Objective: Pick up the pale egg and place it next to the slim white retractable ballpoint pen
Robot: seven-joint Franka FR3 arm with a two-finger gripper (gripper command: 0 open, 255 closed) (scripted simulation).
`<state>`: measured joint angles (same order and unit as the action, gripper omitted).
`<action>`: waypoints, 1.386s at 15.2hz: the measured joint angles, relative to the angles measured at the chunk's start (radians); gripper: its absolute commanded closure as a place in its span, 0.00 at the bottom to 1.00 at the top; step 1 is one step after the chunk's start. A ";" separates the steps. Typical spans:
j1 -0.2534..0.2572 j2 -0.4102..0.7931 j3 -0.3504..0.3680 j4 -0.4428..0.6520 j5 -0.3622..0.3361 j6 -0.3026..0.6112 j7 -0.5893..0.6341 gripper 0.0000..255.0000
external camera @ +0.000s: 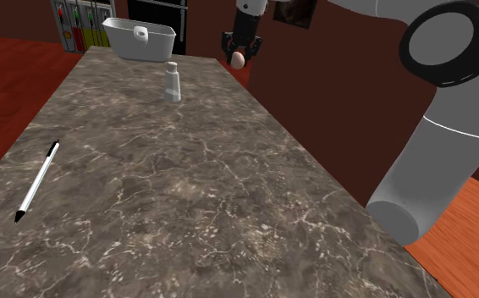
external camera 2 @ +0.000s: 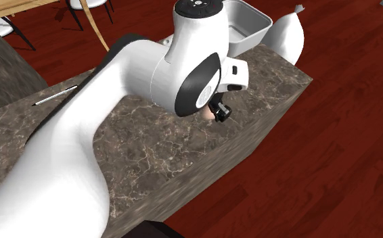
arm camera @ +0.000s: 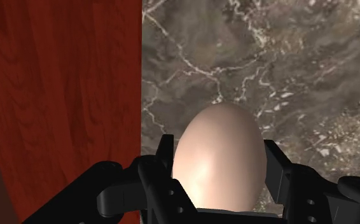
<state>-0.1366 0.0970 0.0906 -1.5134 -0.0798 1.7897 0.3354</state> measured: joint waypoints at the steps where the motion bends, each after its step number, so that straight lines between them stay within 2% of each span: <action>1: 0.000 0.001 0.000 0.018 0.000 -0.017 -0.001 1.00; 7: 0.003 0.025 0.002 0.129 -0.002 -0.104 -0.004 1.00; 12: 0.043 -0.069 0.035 0.015 -0.007 -0.090 0.072 1.00; 21: 0.135 -0.197 0.134 -0.121 -0.013 -0.098 0.263 1.00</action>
<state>-0.0012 -0.0997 0.2249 -1.6343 -0.0925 1.6915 0.5988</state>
